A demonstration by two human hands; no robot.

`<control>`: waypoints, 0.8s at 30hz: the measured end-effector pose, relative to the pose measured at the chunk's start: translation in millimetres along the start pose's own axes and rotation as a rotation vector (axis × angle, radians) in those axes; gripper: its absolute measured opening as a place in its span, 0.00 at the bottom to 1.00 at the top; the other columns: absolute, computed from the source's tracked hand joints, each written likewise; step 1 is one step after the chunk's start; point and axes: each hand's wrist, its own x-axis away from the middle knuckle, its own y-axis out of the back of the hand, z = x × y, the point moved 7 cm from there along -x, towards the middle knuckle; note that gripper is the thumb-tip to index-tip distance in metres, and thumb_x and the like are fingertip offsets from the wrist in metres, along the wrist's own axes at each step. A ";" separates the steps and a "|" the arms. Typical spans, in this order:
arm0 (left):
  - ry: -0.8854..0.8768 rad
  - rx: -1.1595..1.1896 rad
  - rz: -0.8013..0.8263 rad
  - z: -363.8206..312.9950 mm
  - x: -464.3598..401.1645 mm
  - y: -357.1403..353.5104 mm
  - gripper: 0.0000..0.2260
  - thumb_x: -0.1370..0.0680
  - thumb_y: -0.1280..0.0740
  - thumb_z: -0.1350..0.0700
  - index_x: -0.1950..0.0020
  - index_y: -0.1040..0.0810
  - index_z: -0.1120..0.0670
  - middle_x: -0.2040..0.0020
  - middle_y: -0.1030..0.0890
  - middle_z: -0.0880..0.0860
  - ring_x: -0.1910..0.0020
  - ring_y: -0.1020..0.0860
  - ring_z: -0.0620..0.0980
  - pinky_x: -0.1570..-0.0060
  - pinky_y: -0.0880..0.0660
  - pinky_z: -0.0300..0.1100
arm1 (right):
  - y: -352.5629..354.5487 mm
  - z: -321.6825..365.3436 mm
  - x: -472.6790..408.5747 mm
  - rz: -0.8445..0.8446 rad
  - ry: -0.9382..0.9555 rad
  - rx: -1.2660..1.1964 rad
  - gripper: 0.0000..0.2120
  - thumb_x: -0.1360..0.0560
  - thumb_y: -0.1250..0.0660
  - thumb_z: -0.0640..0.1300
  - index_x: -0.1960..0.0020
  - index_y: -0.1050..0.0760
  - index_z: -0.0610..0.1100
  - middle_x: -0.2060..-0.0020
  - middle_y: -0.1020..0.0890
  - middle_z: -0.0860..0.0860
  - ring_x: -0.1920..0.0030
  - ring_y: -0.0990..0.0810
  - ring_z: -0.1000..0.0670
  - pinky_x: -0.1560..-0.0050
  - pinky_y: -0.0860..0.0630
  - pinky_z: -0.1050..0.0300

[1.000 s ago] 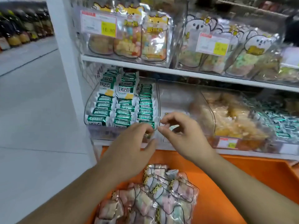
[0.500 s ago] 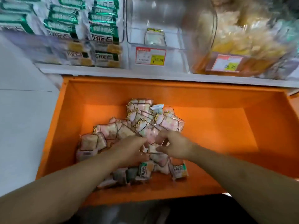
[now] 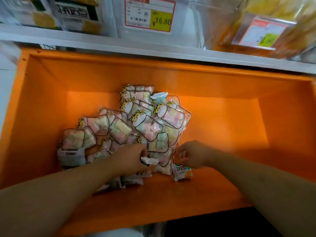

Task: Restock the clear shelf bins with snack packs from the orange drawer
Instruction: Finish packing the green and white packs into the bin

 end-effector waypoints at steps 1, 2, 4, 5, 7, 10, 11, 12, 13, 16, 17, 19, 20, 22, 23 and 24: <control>0.011 0.040 0.001 -0.4 2.3 3.0 0.17 0.24 0.24 0.43 0.45 0.25 0.49 0.48 0.20 0.49 0.52 0.21 0.48 0.54 0.22 0.46 | -5.3 -2.5 -2.1 0.034 -0.014 0.015 0.09 0.24 0.29 0.49 0.44 0.17 0.53 0.50 0.13 0.51 0.51 0.15 0.48 0.47 0.16 0.46; 0.021 0.073 0.000 0.5 3.6 5.4 0.17 0.24 0.24 0.43 0.44 0.25 0.49 0.46 0.20 0.50 0.49 0.20 0.50 0.50 0.20 0.49 | -10.0 -4.8 -3.9 0.063 -0.025 0.034 0.12 0.25 0.26 0.48 0.42 0.17 0.54 0.48 0.14 0.51 0.50 0.15 0.48 0.46 0.16 0.46; 0.026 0.139 -0.005 2.1 5.2 9.8 0.18 0.25 0.23 0.43 0.44 0.26 0.49 0.45 0.20 0.51 0.46 0.19 0.52 0.47 0.19 0.53 | -16.5 -7.2 -6.9 0.102 -0.035 0.035 0.18 0.27 0.22 0.47 0.38 0.18 0.53 0.45 0.15 0.52 0.46 0.16 0.48 0.43 0.18 0.48; 0.023 0.166 -0.004 2.6 6.8 11.6 0.17 0.25 0.23 0.43 0.45 0.26 0.48 0.46 0.19 0.50 0.48 0.19 0.51 0.50 0.18 0.52 | -18.5 -7.5 -7.2 0.114 -0.043 0.032 0.20 0.27 0.21 0.47 0.36 0.19 0.52 0.43 0.15 0.52 0.44 0.17 0.48 0.42 0.18 0.48; 0.016 0.214 -0.003 2.8 9.8 14.9 0.15 0.24 0.24 0.44 0.46 0.26 0.48 0.49 0.20 0.49 0.53 0.18 0.50 0.60 0.21 0.45 | -23.7 -9.8 -7.7 0.142 -0.069 0.060 0.23 0.27 0.20 0.47 0.34 0.21 0.50 0.41 0.16 0.51 0.42 0.18 0.46 0.40 0.19 0.47; 0.012 0.299 0.006 0.4 15.6 20.5 0.15 0.24 0.23 0.44 0.43 0.24 0.47 0.48 0.19 0.50 0.51 0.18 0.50 0.57 0.20 0.46 | -32.1 -17.3 -7.3 0.190 -0.117 0.177 0.19 0.28 0.22 0.47 0.39 0.18 0.45 0.44 0.15 0.47 0.45 0.17 0.44 0.44 0.17 0.43; 0.011 0.331 0.002 -0.6 17.9 23.0 0.16 0.24 0.23 0.44 0.41 0.23 0.47 0.46 0.19 0.50 0.48 0.18 0.51 0.51 0.18 0.49 | -33.9 -18.5 -6.0 0.209 -0.128 0.218 0.17 0.29 0.22 0.48 0.42 0.17 0.44 0.46 0.15 0.46 0.48 0.17 0.43 0.46 0.16 0.42; 0.016 0.356 0.002 -0.1 19.3 24.3 0.17 0.24 0.23 0.44 0.39 0.23 0.47 0.44 0.20 0.51 0.45 0.18 0.52 0.46 0.18 0.53 | -35.4 -20.3 -6.2 0.218 -0.126 0.245 0.16 0.29 0.23 0.48 0.44 0.16 0.44 0.48 0.14 0.45 0.50 0.16 0.43 0.48 0.16 0.42; 0.020 0.374 0.003 -0.8 21.8 25.8 0.18 0.23 0.23 0.44 0.38 0.23 0.46 0.42 0.21 0.50 0.43 0.19 0.53 0.43 0.18 0.56 | -34.4 -19.2 -5.4 0.223 -0.115 0.263 0.15 0.30 0.24 0.49 0.45 0.15 0.44 0.49 0.14 0.44 0.50 0.16 0.42 0.49 0.15 0.42; 0.071 0.429 0.014 2.2 31.1 30.2 0.20 0.21 0.25 0.46 0.32 0.24 0.44 0.41 0.24 0.48 0.42 0.18 0.56 0.45 0.17 0.56 | -18.0 -2.6 5.6 0.211 -0.076 0.261 0.16 0.26 0.26 0.49 0.40 0.16 0.47 0.48 0.13 0.46 0.51 0.16 0.44 0.49 0.16 0.46; 0.083 0.447 0.010 1.9 34.8 33.8 0.19 0.21 0.25 0.45 0.32 0.24 0.43 0.39 0.24 0.48 0.43 0.18 0.55 0.46 0.16 0.54 | -8.8 6.3 11.4 0.205 -0.057 0.214 0.17 0.24 0.26 0.48 0.36 0.18 0.48 0.47 0.14 0.47 0.52 0.16 0.45 0.50 0.17 0.48; 0.095 0.449 -0.020 3.7 38.3 42.8 0.18 0.22 0.25 0.45 0.33 0.24 0.41 0.36 0.25 0.49 0.45 0.18 0.52 0.49 0.15 0.50 | 10.2 22.2 22.6 0.202 -0.033 -0.029 0.18 0.20 0.28 0.46 0.31 0.23 0.48 0.44 0.15 0.46 0.53 0.14 0.45 0.51 0.15 0.47; 0.102 0.459 -0.031 4.2 41.5 48.0 0.19 0.22 0.25 0.46 0.33 0.24 0.41 0.35 0.25 0.49 0.46 0.19 0.49 0.52 0.15 0.48 | 20.1 32.1 30.1 0.199 -0.010 -0.176 0.15 0.19 0.28 0.45 0.33 0.23 0.48 0.43 0.16 0.45 0.53 0.13 0.45 0.51 0.14 0.45; 0.097 0.479 -0.061 2.7 49.6 60.5 0.20 0.21 0.25 0.47 0.30 0.23 0.42 0.32 0.25 0.50 0.44 0.20 0.48 0.50 0.15 0.49 | 47.1 52.6 45.0 0.114 0.051 -0.339 0.11 0.19 0.28 0.45 0.37 0.21 0.50 0.44 0.16 0.47 0.54 0.11 0.46 0.47 0.14 0.43; 0.088 0.483 -0.081 1.0 54.4 67.5 0.20 0.21 0.26 0.49 0.29 0.23 0.42 0.30 0.25 0.51 0.43 0.20 0.49 0.47 0.16 0.50 | 61.1 63.0 52.1 0.055 0.081 -0.364 0.12 0.20 0.27 0.47 0.37 0.21 0.53 0.44 0.17 0.50 0.53 0.12 0.48 0.43 0.16 0.45; 0.083 0.501 -0.097 -0.8 60.1 74.1 0.20 0.20 0.27 0.51 0.29 0.23 0.43 0.29 0.25 0.52 0.42 0.20 0.50 0.46 0.16 0.51 | 73.8 72.8 57.9 -0.006 0.101 -0.376 0.14 0.21 0.26 0.49 0.36 0.21 0.56 0.42 0.19 0.54 0.51 0.13 0.51 0.40 0.18 0.48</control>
